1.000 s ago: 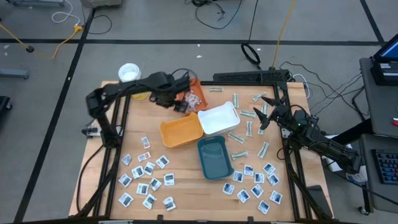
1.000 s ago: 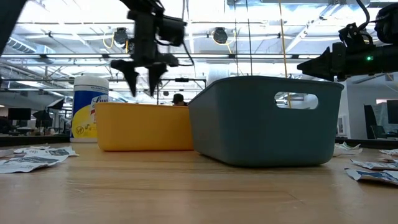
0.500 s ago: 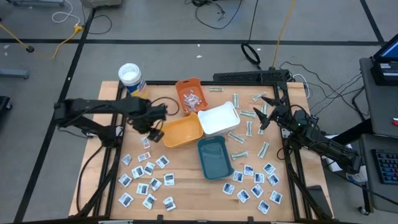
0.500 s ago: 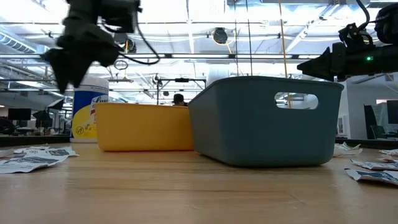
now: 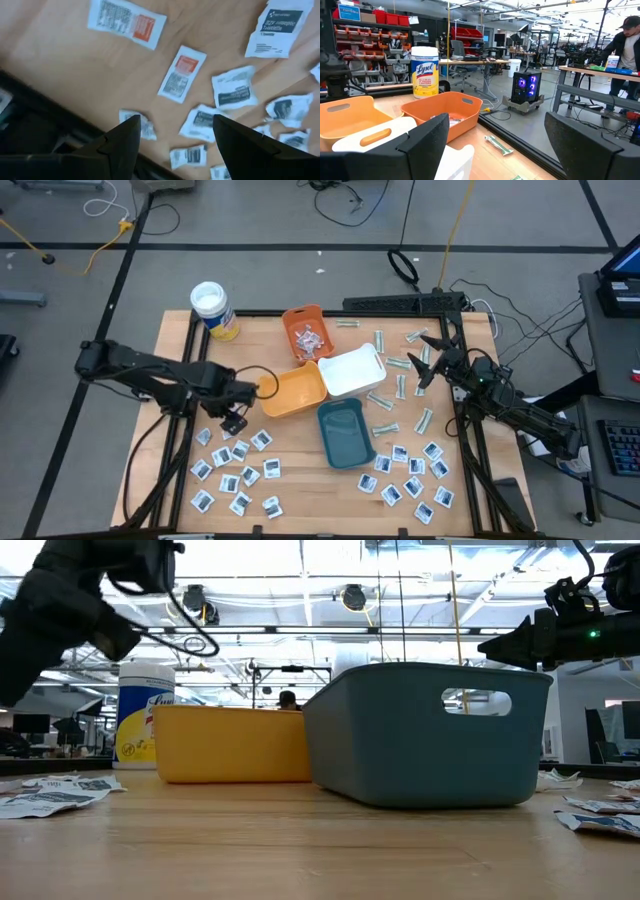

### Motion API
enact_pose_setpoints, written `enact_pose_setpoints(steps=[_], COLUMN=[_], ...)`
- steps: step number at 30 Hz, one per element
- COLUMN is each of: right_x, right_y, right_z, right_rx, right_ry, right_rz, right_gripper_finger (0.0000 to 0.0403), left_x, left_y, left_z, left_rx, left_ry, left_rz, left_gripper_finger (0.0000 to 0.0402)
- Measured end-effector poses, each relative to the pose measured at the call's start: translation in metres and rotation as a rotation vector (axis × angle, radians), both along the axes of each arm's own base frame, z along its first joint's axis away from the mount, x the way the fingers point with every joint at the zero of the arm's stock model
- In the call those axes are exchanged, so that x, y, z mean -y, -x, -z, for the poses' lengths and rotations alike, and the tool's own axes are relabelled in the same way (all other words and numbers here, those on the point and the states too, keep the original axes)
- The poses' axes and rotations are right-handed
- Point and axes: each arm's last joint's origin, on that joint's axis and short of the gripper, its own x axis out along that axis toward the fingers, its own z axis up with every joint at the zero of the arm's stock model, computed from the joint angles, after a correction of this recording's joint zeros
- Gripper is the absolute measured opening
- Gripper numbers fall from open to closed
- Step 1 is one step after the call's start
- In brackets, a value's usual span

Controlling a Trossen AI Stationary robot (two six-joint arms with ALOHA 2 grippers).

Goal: Pick & Place First Aid Supplies
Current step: Put the orange ointment pack into the orange bin

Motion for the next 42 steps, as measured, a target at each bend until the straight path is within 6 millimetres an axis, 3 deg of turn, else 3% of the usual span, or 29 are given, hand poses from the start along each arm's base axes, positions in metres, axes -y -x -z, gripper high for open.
enact_pose_setpoints(steps=[16, 22, 26, 36, 42], right_x=[0.0, 0.0, 0.0, 0.0, 0.0], right_y=[0.0, 0.0, 0.0, 0.0, 0.0], right_z=[0.0, 0.0, 0.0, 0.0, 0.0], right_rx=[0.0, 0.0, 0.0, 0.0, 0.0], right_ry=[0.0, 0.0, 0.0, 0.0, 0.0], right_rz=[0.0, 0.0, 0.0, 0.0, 0.0], right_gripper_finger=[0.0322, 0.0322, 0.0322, 0.0322, 0.0322], left_x=[0.024, 0.029, 0.03, 0.029, 0.029], left_y=[0.002, 0.002, 0.003, 0.004, 0.004], left_z=[0.066, 0.073, 0.073, 0.074, 0.073], left_rx=[0.037, 0.055, 0.052, 0.032, 0.03], left_ry=[-0.037, -0.054, -0.073, -0.098, -0.093], left_rz=[0.034, 0.062, 0.067, 0.021, 0.01], left_gripper_finger=[0.0255, 0.025, 0.0204, 0.0018, 0.0007])
